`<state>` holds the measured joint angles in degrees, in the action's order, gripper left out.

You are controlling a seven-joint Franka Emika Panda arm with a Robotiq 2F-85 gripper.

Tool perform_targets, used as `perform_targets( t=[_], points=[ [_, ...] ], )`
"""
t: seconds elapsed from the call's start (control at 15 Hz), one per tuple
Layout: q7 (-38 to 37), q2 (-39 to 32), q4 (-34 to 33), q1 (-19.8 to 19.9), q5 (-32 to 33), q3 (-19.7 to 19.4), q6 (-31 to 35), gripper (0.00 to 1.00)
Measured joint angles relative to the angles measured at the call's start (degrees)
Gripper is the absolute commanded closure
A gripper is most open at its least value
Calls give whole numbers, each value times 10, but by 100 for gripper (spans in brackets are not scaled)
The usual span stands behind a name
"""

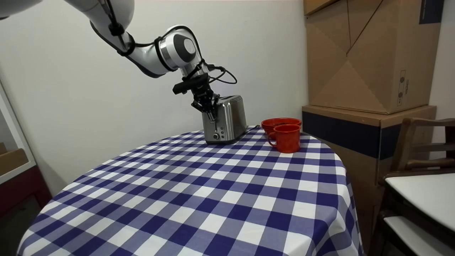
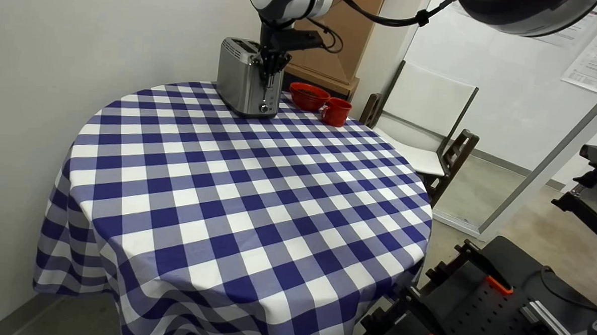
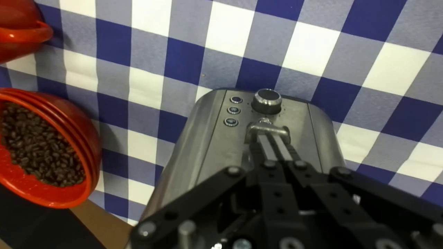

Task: Push down the lever of the toaster

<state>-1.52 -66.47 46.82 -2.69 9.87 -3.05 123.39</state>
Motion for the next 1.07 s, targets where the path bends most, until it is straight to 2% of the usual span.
perform_targets(
  t=[0.67, 1.07],
  points=[
    [6, -57, -64, 0, 0, -4, -30, 99],
    [10, -65, -75, -1, 4, -4, -35, 99]
  ],
)
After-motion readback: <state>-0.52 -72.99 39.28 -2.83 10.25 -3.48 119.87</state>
